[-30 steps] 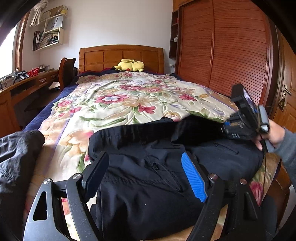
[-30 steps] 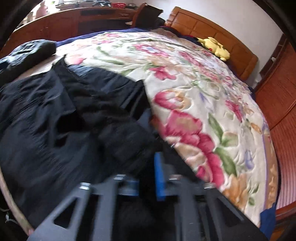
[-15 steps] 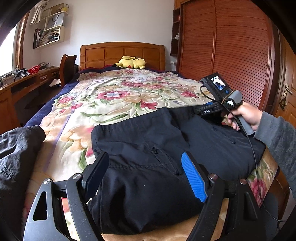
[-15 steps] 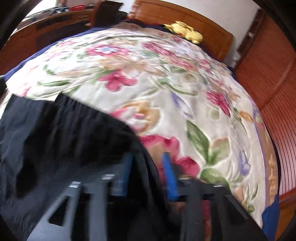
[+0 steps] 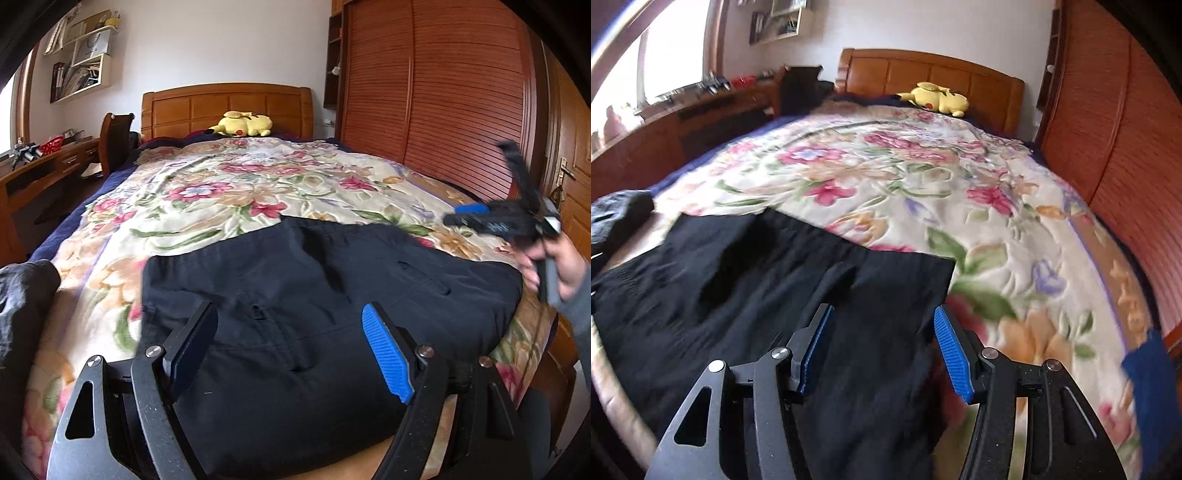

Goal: Fold large clothes

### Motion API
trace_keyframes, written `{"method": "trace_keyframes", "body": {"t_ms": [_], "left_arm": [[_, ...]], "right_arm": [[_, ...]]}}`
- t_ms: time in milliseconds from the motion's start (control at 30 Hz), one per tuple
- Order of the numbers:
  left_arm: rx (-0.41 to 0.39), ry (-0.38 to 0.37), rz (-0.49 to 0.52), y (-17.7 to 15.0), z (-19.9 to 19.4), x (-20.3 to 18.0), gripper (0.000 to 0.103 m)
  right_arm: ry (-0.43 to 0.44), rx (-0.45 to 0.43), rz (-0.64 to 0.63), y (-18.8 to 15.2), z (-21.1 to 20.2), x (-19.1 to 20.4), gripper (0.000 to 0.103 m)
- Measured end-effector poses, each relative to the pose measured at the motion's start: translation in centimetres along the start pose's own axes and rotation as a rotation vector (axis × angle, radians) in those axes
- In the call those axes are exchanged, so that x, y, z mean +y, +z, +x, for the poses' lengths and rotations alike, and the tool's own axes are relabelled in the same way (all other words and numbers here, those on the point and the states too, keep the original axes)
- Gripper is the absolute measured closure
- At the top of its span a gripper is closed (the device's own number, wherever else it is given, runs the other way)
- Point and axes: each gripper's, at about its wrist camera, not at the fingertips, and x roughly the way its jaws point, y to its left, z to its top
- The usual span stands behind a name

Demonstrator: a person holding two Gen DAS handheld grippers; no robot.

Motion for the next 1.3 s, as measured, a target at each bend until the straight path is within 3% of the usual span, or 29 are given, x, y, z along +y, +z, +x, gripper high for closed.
{"method": "trace_keyframes", "body": {"t_ms": [267, 500, 967, 1300], "left_arm": [[0.026, 0.001, 0.047, -1.0, 1.1, -2.0, 0.022], [0.035, 0.019, 0.079, -2.2, 1.0, -2.5, 0.022], [0.07, 0.004, 0.063, -4.4, 1.9, -1.7, 0.022], [0.063, -0.02, 0.058, -4.7, 1.9, -1.8, 0.022]], "right_arm": [[-0.048, 0.007, 0.046, -7.1, -3.1, 0.3, 0.044], [-0.066, 0.061, 0.125, -10.4, -4.1, -0.4, 0.031], [-0.102, 0.088, 0.207, -11.7, -3.5, -0.4, 0.015], [-0.093, 0.085, 0.233, -12.2, -3.0, -0.5, 0.014]]}}
